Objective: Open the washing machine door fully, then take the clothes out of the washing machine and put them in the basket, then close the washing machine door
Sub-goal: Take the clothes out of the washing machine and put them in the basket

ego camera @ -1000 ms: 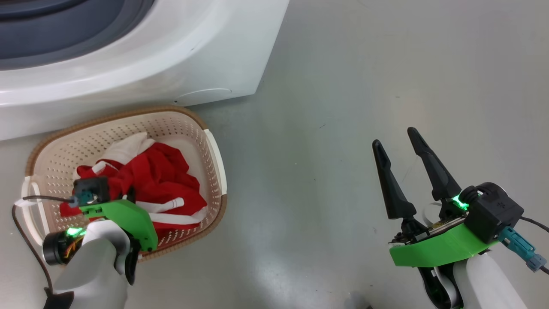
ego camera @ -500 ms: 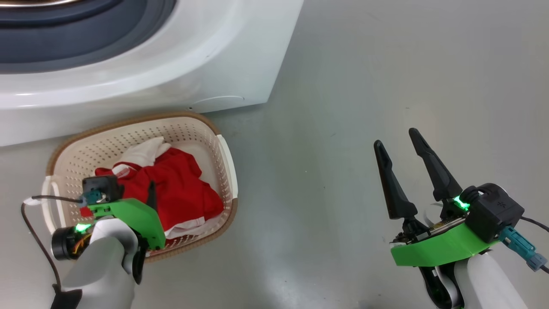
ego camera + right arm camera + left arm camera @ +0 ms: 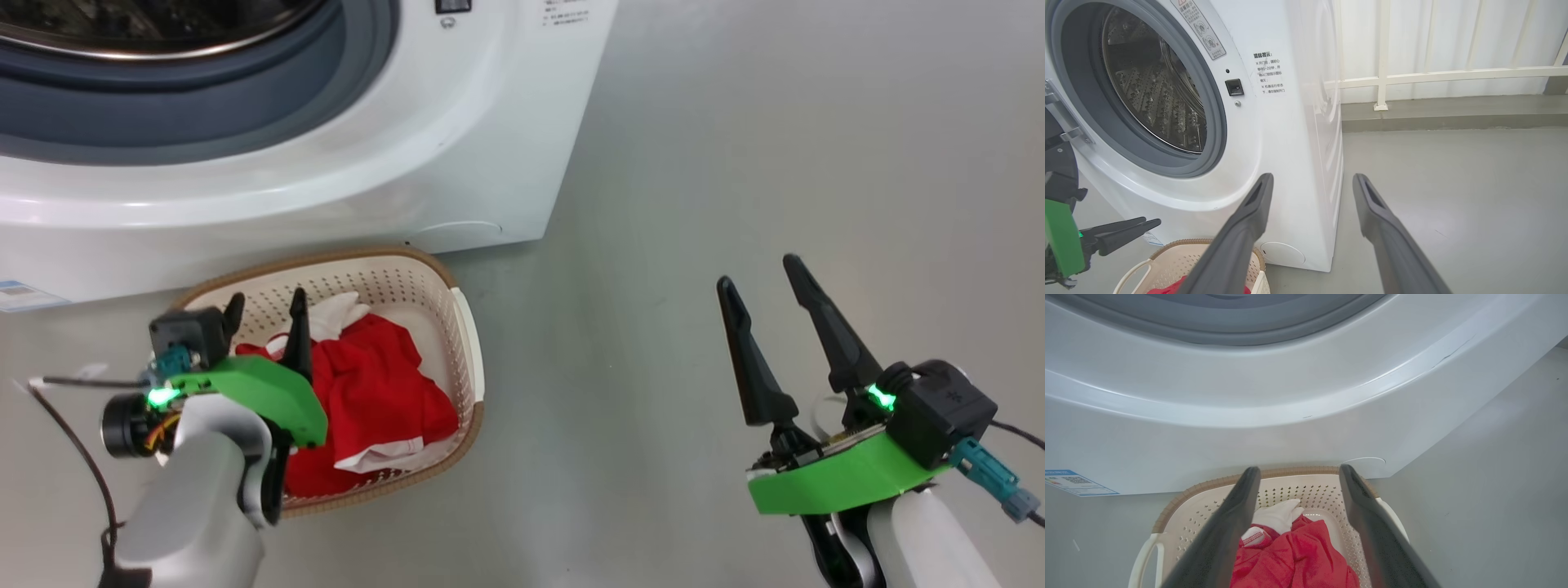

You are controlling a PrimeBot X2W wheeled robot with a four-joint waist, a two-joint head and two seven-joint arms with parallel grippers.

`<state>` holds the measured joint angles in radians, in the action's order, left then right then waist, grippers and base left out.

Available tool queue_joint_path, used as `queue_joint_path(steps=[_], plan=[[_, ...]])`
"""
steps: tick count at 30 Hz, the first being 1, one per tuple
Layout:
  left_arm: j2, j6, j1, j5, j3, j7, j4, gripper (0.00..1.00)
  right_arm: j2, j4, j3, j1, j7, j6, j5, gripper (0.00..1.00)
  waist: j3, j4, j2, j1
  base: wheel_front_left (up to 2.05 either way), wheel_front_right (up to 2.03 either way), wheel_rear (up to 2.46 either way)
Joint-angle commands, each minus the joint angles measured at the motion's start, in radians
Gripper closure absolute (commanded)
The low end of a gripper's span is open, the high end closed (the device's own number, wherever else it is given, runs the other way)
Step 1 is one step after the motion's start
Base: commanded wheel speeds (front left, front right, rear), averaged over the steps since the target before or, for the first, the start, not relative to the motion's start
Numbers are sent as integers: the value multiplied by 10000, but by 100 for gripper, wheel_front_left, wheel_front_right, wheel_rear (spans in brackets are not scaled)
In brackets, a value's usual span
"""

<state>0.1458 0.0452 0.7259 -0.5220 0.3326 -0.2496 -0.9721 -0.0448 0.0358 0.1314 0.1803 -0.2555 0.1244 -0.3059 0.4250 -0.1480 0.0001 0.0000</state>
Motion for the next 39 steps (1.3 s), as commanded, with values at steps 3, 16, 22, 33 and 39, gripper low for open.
queue_joint_path(steps=[3,16,22,33,39], plan=[[339,280,-806,417,-573,-120,1275,0,-54,-165,125,-340,-63,63,151,0,-454,248,-1,0,0,0,0],[-8,946,-3326,1539,-1627,-121,4946,0,-54,21,9,-897,-63,63,306,0,-1799,519,-1,0,0,0,0],[-207,1066,-4387,1830,-2003,-121,6182,0,-54,76,-59,-1222,-63,63,286,0,-2394,584,-1,0,0,0,0],[-172,1007,-5650,2357,-1971,-122,7951,0,-54,-35,-333,-1700,-63,63,409,0,-2968,770,-1,0,0,0,0],[-18,1065,-6101,2392,-1935,-77,8497,0,-54,-157,-453,-1889,-63,63,427,0,-3136,866,-1,0,0,0,0]])
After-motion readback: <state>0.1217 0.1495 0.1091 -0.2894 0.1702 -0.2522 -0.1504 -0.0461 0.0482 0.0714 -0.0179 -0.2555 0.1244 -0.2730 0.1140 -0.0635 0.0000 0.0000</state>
